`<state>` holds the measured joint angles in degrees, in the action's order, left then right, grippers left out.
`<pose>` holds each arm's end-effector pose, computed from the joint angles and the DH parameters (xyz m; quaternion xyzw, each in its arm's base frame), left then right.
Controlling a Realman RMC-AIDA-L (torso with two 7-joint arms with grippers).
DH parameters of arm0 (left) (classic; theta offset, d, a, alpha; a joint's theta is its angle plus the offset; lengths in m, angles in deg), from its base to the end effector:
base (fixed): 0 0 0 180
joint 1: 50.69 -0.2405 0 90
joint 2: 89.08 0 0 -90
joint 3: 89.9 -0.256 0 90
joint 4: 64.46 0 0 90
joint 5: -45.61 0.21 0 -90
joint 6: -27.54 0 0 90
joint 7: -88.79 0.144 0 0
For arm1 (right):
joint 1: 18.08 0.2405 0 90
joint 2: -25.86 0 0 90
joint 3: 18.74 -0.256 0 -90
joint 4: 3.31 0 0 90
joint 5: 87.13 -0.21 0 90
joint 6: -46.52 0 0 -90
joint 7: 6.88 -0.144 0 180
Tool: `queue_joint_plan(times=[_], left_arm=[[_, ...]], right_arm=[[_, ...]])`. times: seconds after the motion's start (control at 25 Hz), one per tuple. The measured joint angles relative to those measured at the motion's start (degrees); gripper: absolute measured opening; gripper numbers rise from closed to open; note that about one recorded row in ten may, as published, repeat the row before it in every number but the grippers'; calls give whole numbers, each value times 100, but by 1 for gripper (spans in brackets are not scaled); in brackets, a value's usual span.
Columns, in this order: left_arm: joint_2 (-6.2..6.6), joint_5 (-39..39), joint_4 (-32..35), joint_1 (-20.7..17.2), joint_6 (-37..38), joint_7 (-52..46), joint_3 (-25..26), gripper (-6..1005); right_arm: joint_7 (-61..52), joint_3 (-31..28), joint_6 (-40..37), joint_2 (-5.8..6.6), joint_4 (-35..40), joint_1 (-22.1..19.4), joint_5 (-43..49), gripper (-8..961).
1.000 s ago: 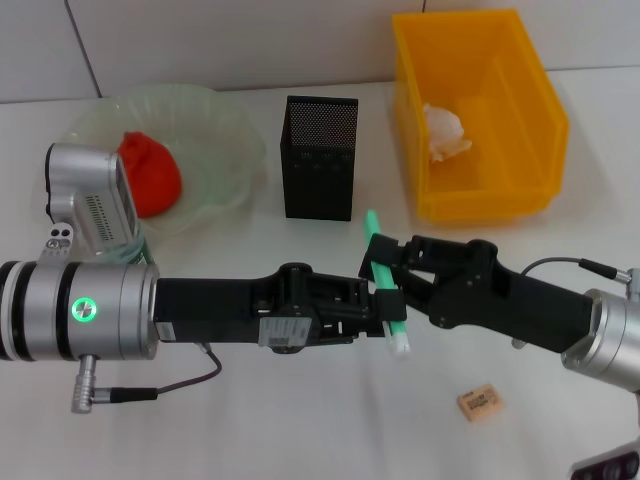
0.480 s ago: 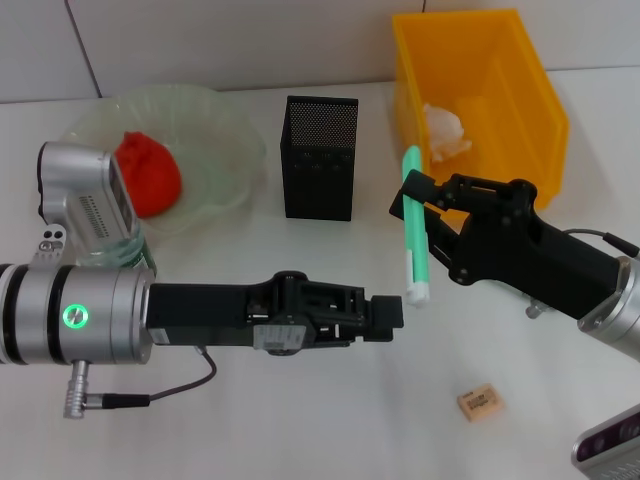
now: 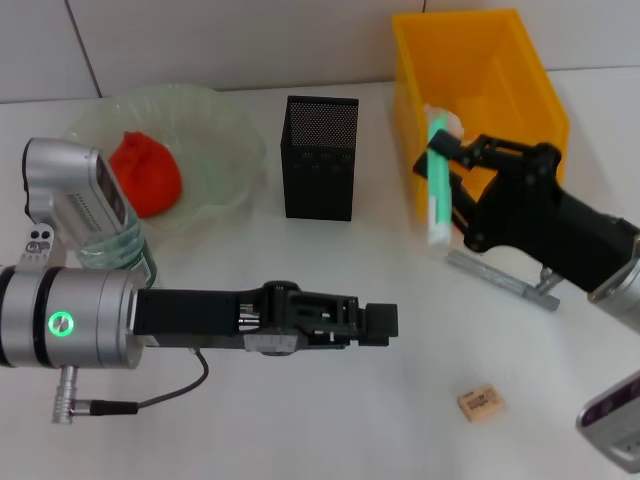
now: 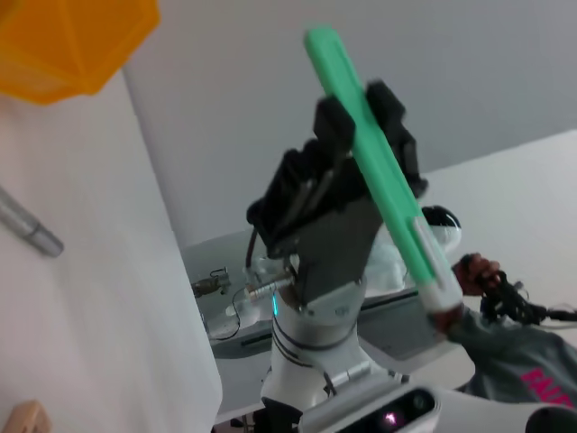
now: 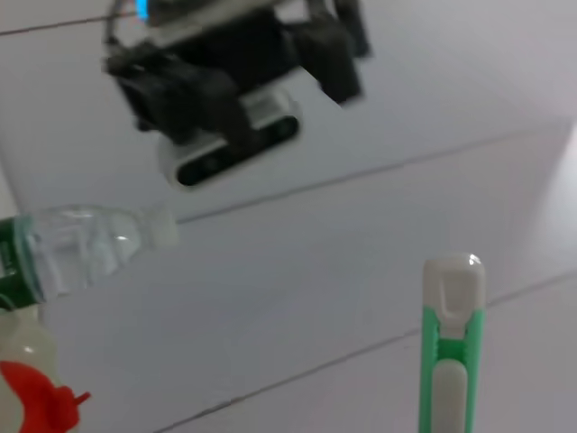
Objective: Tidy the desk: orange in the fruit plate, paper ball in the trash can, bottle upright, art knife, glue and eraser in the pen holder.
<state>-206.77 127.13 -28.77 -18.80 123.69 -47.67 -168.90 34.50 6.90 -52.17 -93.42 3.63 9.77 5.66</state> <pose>-0.1750 0.2918 -0.0472 0.7645 0.5459 0.2414 0.2434 0.2587 0.2894 -0.0177 -0.7000 -0.4325 0.1853 0.5372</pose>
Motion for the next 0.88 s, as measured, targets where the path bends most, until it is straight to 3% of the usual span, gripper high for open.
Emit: queue_joint_plan(times=[0.4, 0.6, 0.88], left_arm=[[-18, 6, 315, -137, 212, 2068, 3, 430], [-39, 37, 895, -707, 72, 3751, 454, 647], [-72, 81, 1059, -1373, -398, 6166, 949, 648]], right_arm=[[-2613, -408, 149, 2, 151, 251, -269, 182], [-4114, -477, 523, -3, 178, 467, -471, 182], [-5094, -462, 1311, -32, -186, 943, -833, 182]])
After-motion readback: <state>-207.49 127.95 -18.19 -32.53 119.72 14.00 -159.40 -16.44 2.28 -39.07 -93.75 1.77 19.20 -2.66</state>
